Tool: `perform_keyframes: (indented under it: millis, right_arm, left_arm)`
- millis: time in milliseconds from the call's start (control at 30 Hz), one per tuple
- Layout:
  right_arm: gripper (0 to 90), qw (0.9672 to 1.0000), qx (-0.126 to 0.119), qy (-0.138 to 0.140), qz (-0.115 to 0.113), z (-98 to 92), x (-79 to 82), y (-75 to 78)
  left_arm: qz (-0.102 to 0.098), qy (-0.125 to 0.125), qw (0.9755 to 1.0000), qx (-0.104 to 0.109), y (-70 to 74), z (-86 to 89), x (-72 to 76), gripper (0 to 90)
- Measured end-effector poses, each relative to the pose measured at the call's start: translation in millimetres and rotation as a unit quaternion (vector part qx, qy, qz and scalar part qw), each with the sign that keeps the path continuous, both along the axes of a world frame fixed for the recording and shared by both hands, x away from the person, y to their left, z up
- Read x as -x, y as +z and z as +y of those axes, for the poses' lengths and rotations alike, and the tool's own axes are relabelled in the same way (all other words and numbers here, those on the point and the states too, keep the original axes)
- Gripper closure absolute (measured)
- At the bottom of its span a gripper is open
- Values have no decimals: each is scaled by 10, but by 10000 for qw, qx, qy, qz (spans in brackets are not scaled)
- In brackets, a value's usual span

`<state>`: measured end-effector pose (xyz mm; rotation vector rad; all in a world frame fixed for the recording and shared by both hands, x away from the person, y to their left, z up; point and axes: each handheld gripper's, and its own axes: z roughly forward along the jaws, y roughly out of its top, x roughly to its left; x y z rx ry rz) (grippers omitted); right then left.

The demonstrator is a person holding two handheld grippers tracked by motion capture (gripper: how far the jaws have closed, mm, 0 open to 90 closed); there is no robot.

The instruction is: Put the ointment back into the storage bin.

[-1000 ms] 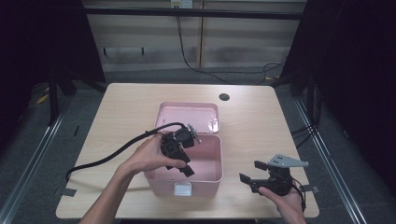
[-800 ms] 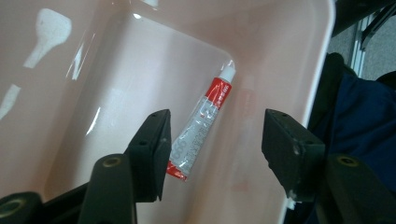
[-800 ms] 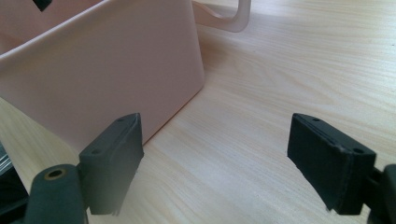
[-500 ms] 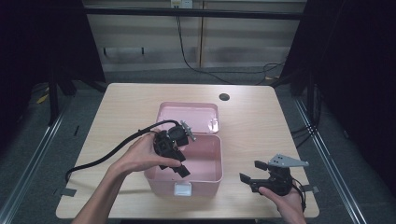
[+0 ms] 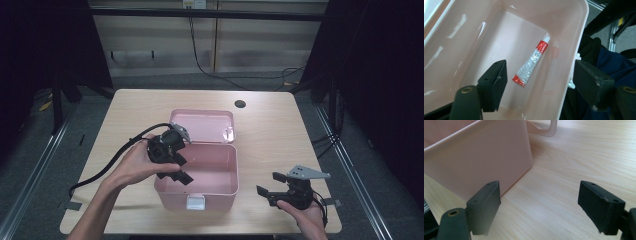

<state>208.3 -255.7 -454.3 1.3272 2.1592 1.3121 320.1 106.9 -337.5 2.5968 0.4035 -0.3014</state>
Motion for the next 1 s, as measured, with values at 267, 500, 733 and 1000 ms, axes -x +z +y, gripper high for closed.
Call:
perform_keyframes:
  millis: [267,500,733,1000]
  right_arm:
    - [179,10000,15,-2,17,1,-1,-1]
    - [180,10000,13,-15,19,-1,-2,-3]
    - [180,10000,9,-18,10,-4,-3,-4]
    - [180,10000,6,-31,17,-5,-5,-6]
  left_arm:
    - [152,71,9996,237,-17,201,-20,233]
    - [37,199,9993,311,14,382,57,254]
    - [-52,396,9980,491,-52,599,106,276]
    - [-517,578,9962,395,-78,913,204,277]
